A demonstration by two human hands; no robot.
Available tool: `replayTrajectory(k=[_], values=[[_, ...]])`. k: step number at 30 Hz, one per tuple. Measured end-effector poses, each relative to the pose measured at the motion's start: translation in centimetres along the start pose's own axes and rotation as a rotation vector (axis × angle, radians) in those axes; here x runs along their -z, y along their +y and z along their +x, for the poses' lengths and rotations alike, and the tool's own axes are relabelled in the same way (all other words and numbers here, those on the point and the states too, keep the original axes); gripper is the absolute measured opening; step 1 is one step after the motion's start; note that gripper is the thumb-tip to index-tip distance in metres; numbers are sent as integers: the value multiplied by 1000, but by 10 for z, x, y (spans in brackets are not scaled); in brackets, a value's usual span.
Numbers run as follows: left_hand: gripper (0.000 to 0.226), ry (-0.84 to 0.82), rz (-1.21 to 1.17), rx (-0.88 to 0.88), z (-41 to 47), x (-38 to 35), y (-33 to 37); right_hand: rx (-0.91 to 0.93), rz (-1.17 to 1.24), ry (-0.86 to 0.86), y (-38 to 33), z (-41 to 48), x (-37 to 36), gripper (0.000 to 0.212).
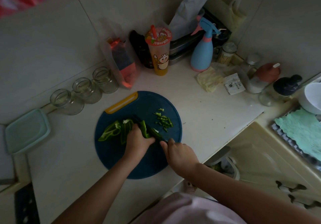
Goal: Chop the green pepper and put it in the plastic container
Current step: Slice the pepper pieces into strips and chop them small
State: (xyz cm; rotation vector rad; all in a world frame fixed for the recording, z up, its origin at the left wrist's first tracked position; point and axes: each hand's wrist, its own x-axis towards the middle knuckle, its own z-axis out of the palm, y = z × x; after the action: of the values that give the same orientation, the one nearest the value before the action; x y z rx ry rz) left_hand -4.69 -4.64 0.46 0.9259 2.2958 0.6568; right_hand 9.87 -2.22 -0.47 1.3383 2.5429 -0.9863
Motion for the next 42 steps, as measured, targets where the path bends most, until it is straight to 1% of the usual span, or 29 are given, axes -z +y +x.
replayTrajectory(k=[5, 11, 15, 20, 24, 29, 31, 36, 42], values=[[54, -12, -8, 10, 4, -1, -1, -36, 63, -19, -2, 2, 0, 52], [51, -30, -11, -7, 11, -3, -3, -60, 201, -74, -1, 10, 2, 49], [51, -21, -16, -34, 11, -4, -6, -84, 220, -52, -2, 12, 0, 49], [46, 12, -59, -74, 9, -10, -15, -161, 382, -21, -7, 22, 4, 53], [46, 30, -63, -117, 5, -13, -19, -152, 437, 26, -13, 25, 3, 53], [44, 57, -112, -137, -1, -11, -27, -208, 560, -17, -1, 17, 10, 58], [44, 60, -117, -141, -2, -11, -29, -177, 521, -10, 3, 11, 12, 58], [44, 64, -117, -158, -2, -10, -29, -41, 277, 10, 0, -2, 3, 50], [54, 83, -126, -177, -4, -9, -28, -14, 98, 14, -6, -7, -2, 52]])
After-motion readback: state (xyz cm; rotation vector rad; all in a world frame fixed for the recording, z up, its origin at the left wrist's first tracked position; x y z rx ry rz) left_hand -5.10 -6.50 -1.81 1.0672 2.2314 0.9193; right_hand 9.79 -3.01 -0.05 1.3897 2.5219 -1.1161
